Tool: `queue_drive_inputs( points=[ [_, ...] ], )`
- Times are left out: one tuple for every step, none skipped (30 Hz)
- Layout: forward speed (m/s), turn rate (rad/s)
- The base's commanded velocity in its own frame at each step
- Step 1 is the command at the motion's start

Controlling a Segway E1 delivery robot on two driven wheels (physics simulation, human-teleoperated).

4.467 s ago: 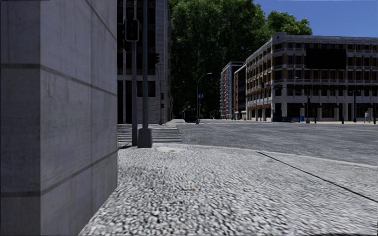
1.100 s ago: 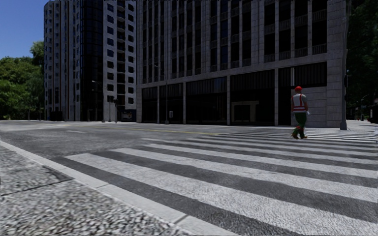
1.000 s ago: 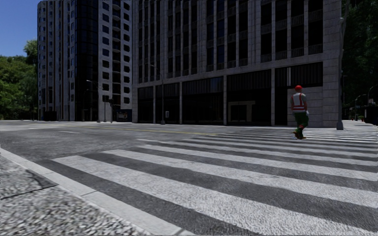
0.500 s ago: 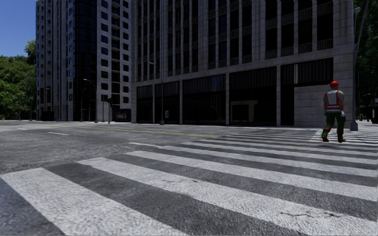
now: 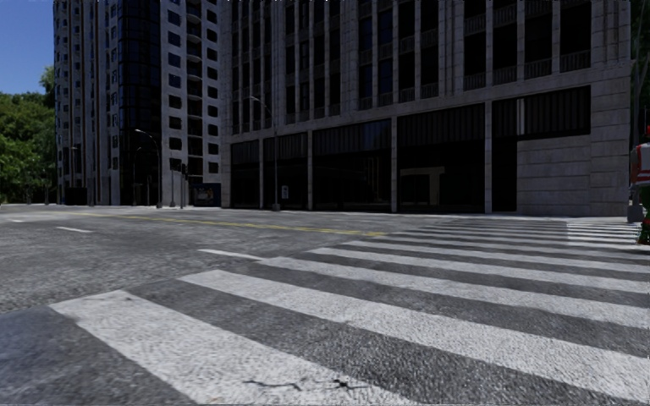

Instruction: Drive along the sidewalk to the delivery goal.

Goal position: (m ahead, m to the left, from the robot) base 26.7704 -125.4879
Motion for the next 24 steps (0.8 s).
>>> queue_drive_inputs(
  points=[
    [2.0, -0.24],
    [2.0, -0.24],
    [2.0, -0.24],
    [2.0, -0.24],
    [2.0, -0.24],
    [2.0, -0.24],
    [2.0, -0.24],
    [2.0, -0.24],
    [2.0, -0.25],
    [2.0, -0.25],
    [2.0, -0.25],
    [2.0, -0.25],
    [2.0, -0.25],
    [2.0, -0.25],
    [2.0, -0.25],
    [2.0, -0.25],
    [2.0, -0.25],
    [2.0, -0.27],
    [2.0, -0.27],
    [2.0, -0.29],
    [2.0, -0.3],
    [2.0, -0.31],
    [2.0, -0.31],
    [2.0, -0.32]
  ],
)
